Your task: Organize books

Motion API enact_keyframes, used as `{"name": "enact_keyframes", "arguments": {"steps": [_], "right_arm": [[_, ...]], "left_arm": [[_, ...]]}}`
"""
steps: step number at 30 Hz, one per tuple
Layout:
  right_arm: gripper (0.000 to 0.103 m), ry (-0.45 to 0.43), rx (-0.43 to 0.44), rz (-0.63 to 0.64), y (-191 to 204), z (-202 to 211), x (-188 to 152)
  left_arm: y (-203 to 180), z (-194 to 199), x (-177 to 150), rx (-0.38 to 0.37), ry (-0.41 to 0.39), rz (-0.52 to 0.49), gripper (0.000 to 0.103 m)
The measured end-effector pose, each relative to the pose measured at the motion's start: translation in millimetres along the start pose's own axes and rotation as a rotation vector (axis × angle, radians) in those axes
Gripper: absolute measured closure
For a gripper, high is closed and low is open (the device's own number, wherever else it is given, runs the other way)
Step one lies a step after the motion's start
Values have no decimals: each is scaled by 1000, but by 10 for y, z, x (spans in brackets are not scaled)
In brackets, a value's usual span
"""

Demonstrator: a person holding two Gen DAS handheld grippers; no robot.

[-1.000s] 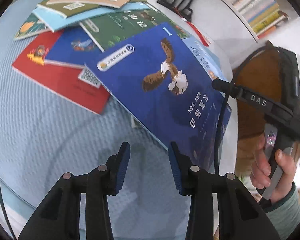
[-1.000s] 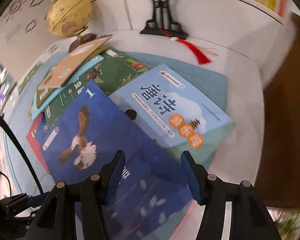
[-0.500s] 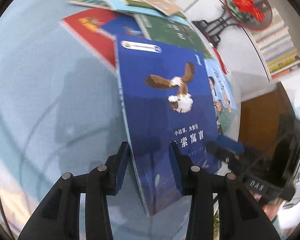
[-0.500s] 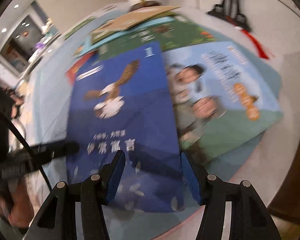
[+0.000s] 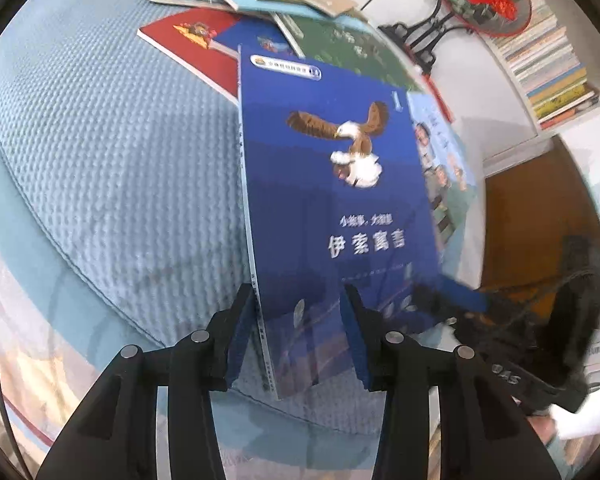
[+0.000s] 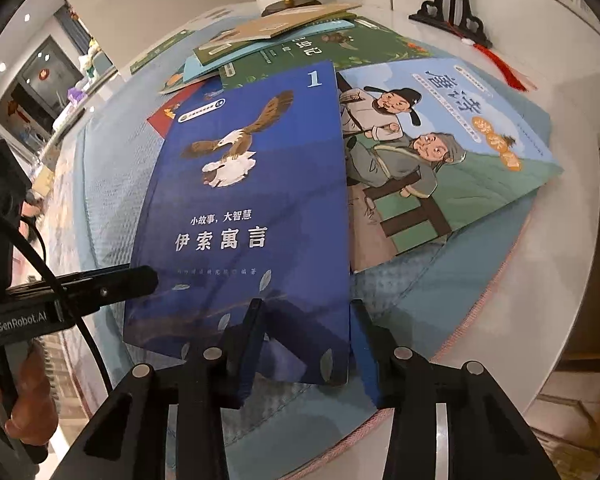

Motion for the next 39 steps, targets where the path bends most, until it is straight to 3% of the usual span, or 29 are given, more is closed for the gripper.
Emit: {"name": "enact_keyframes", "arguments": {"steps": [4,7,11,15,19,23,25,29,32,37,39], "right_arm": [[61,-4,3,2,10,-15,-30],[60,-5,20,-8,-20,-12,-38],[60,-5,25,-1,-17,-22,-37],[54,-13,5,38,23,-26,-56],[53,-16,21,20,14,-33,-42],[53,-11,56,-30,-28,22,-34],[53,-8,98,-67,-65,55,-41],[53,-6,249,-180,-216,141,-18],[42,-24,368,-272,-353,212,-2],[36,-37,502,-352,-420,188,42],[24,-22,546,-383,-413,108,21]], "left_arm": [[-117,306,2,-124,-83,-36,64],[-148,397,11,-224,-110,-6,64],[-100,130,-14,-125,-76,2,64],[-206,-75,-82,-86,-55,-16,64],[-219,-208,-22,-92,-30,14,83],[-311,-185,-8,-98,-24,-13,89],[-387,-134,7,-117,-29,-28,91],[-449,6,81,-231,-38,11,91],[-439,86,145,-354,-24,61,92],[-475,62,172,-414,11,81,92],[-430,14,152,-455,32,123,92]]}}
Point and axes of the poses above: each gripper's, at about its wrist camera, not at the fingertips, and z roughly against the way its jaws point, y to its left, x to its top, the point moved 3 cm from there along -z, roughly the way its jaws point, and after that the axes turned 3 degrees about x, right-handed, at the moved point
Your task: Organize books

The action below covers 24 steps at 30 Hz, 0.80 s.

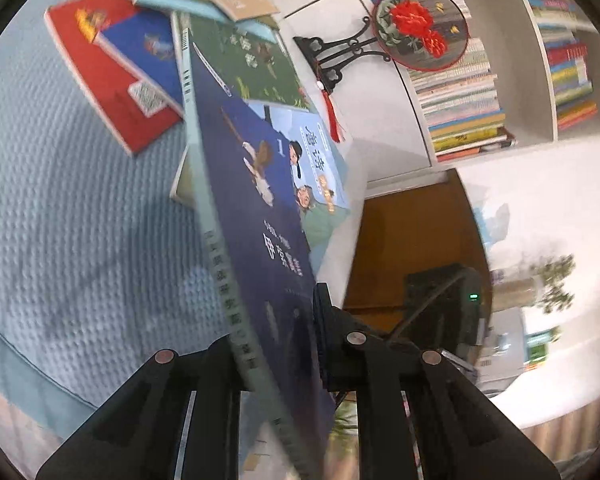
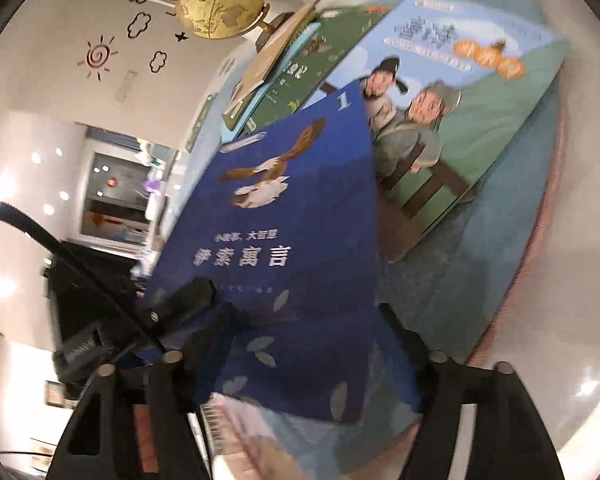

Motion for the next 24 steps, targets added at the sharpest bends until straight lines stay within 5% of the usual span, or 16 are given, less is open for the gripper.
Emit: {"name": "enact_keyframes", "arguments": {"steps": [2,4,6,11,18,24], "right_arm": [[24,9,38,-33,-44,-65,-30],[34,8,43,-25,-31,-103,-64],[52,-14,-18,27,35,-107,-94],[71,-37,-117,152,225,-40,-143],[72,-73,-346,352,520,-68,-537],[72,-160,-438,303,725,-85,-753]], "left_arm": [[52,-11,-21,-14,9,20,92],[73,-24,-52,2,20,18,93],[122,-14,-90,42,26,11,93],[185,23,-146,112,32,-6,91],[-17,89,-323,289,82,-198,91],[-84,210,-333,283,175,-349,90]]}}
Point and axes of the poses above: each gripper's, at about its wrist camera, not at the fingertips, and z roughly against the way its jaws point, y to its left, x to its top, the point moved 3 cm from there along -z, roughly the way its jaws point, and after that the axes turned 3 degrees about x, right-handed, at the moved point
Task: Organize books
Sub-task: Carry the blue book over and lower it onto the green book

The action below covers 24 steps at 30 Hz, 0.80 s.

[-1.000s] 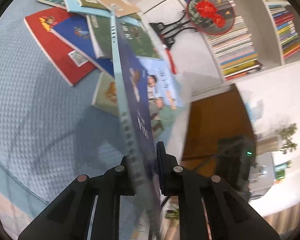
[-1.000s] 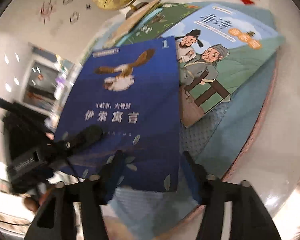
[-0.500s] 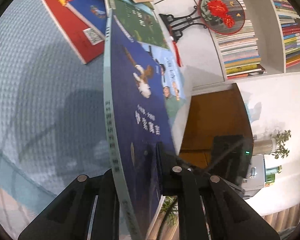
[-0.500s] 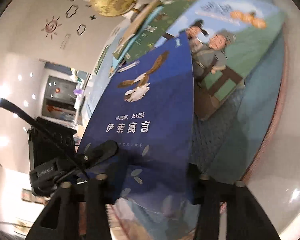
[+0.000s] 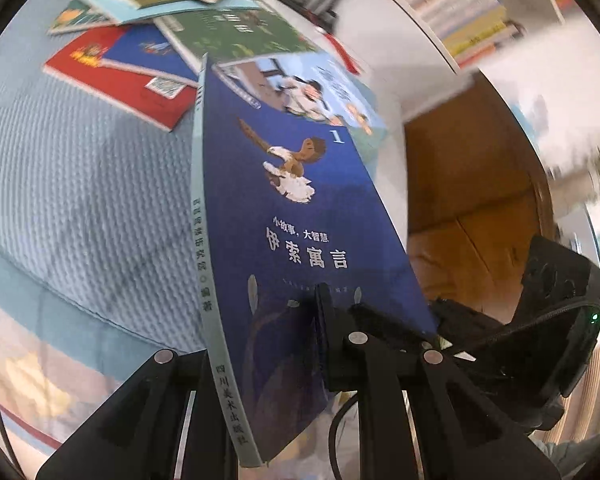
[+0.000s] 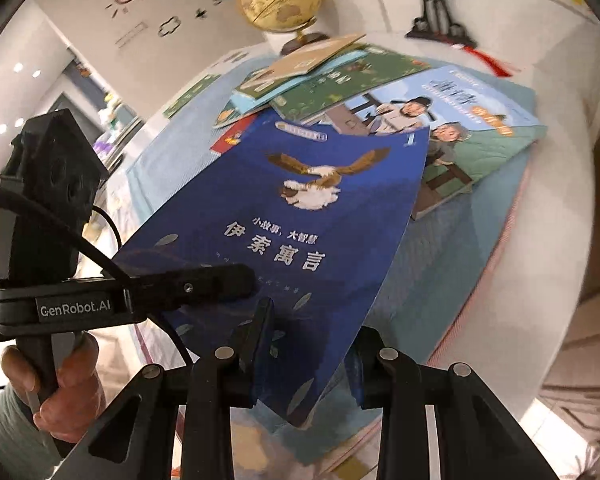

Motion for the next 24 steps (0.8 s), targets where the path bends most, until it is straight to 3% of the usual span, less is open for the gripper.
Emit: {"name": "enact_keyframes", "arguments": {"steps": [5,11,18,24], "right_arm": [[72,-55,-84,-64,366,134,-101],[72,-117,-155,-103,902,149,-226],[72,-161,-177,-56,1611,-93,-222],[72,-153,-165,79,2175,-252,103]], "left_arm": [[25,203,11,-10,20,-122,90],[329,538,-74,-51,27,-198,89],[809,1012,-103,-39,-1,-221,89],[1234,1493,72,-51,-87,-161,89]]}}
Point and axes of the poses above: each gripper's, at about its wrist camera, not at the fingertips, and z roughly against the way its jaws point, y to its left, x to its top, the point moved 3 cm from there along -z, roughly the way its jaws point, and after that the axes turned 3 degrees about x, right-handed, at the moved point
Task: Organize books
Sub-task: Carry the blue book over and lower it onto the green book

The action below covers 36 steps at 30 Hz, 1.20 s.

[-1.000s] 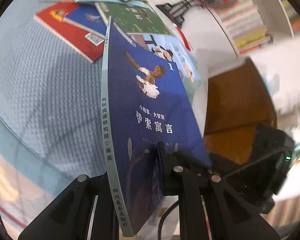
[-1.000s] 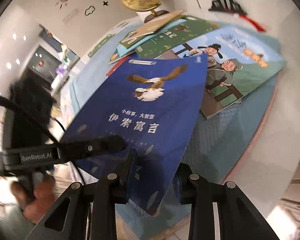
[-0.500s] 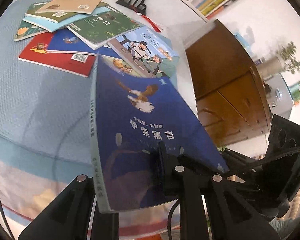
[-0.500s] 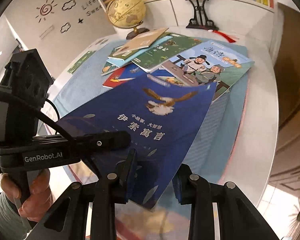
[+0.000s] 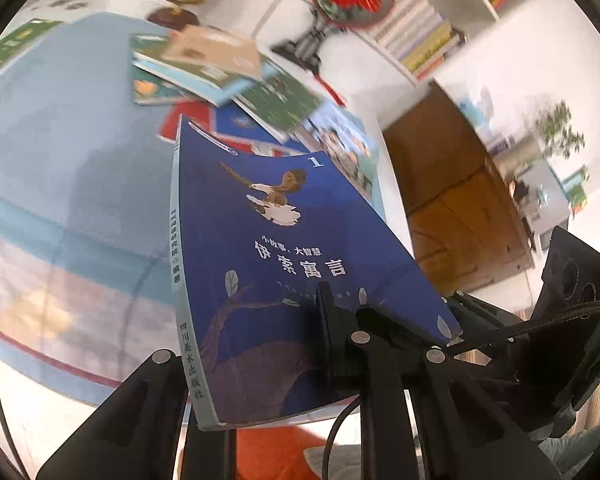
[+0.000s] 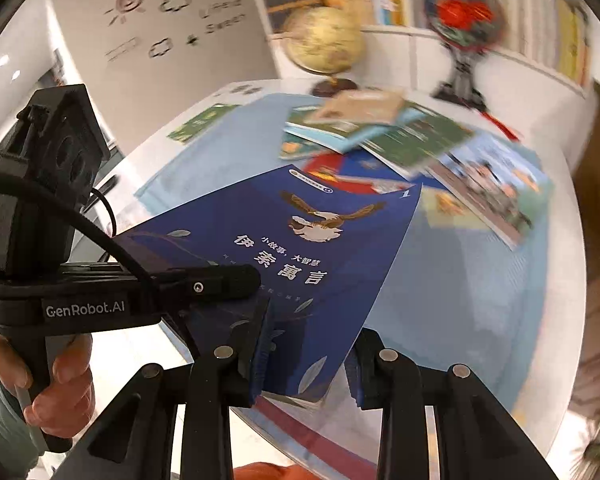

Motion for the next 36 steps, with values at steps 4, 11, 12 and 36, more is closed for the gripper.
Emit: {"name": "enact_keyframes", "arguments": {"steps": [4,11,12,36], "right_arm": [[72,-5,24,28,252,-189,261],[72,-15,76,37,600,-778,793],[72,-22,89,33,634,-891,887],[72,-58,68,-136,2245,-3752,3542]], "left_arm": [[269,191,216,18,-38,33,89],[925,375,761,80,-30,29,88],[1008,384,847,94,-28,27,88],[4060,740,3475,162,59,-122,85]]}}
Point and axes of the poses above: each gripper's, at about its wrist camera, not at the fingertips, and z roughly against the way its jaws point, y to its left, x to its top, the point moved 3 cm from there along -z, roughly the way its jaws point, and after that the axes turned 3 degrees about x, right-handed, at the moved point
